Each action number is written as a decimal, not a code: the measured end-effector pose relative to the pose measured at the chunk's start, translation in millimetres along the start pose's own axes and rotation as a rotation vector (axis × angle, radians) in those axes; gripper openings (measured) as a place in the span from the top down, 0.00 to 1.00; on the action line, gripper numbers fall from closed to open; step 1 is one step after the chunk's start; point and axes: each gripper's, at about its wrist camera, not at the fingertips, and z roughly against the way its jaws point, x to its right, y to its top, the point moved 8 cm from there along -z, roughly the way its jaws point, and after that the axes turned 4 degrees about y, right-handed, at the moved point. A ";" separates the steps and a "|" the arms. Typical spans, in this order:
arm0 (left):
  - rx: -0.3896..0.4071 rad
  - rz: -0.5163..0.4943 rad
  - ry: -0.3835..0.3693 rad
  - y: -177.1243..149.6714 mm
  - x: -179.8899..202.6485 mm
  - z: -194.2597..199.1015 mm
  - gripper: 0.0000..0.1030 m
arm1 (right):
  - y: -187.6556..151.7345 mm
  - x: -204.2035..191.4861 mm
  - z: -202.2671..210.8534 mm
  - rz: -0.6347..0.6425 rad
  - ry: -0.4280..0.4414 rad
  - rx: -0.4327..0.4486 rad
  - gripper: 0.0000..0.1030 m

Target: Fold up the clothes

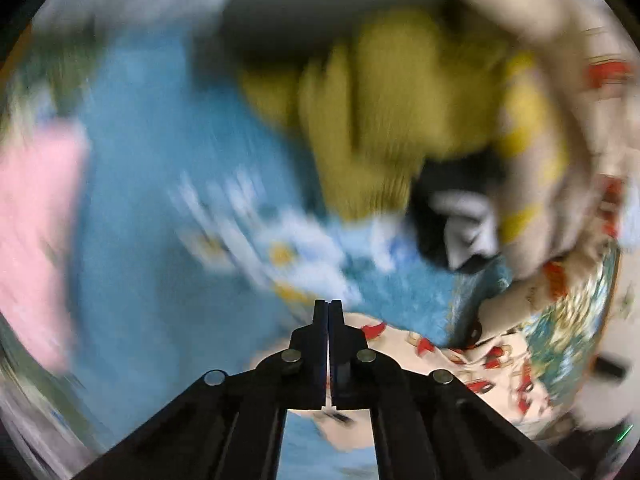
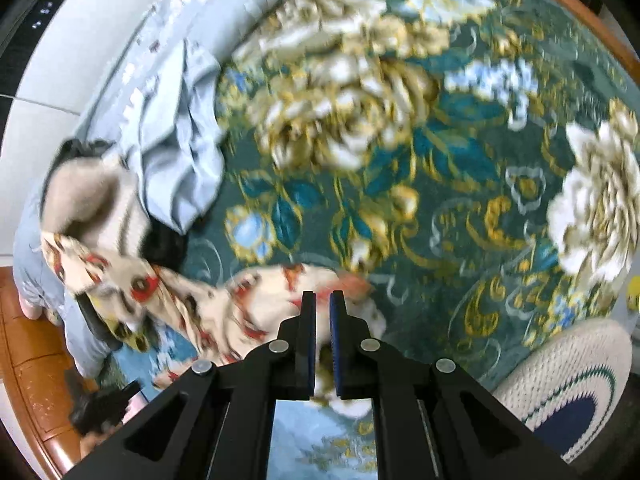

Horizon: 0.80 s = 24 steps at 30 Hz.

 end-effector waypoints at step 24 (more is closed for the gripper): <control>-0.120 -0.758 0.042 -200.7 151.7 -99.6 0.37 | -42.6 5.7 -47.6 -0.024 -0.035 -0.197 0.93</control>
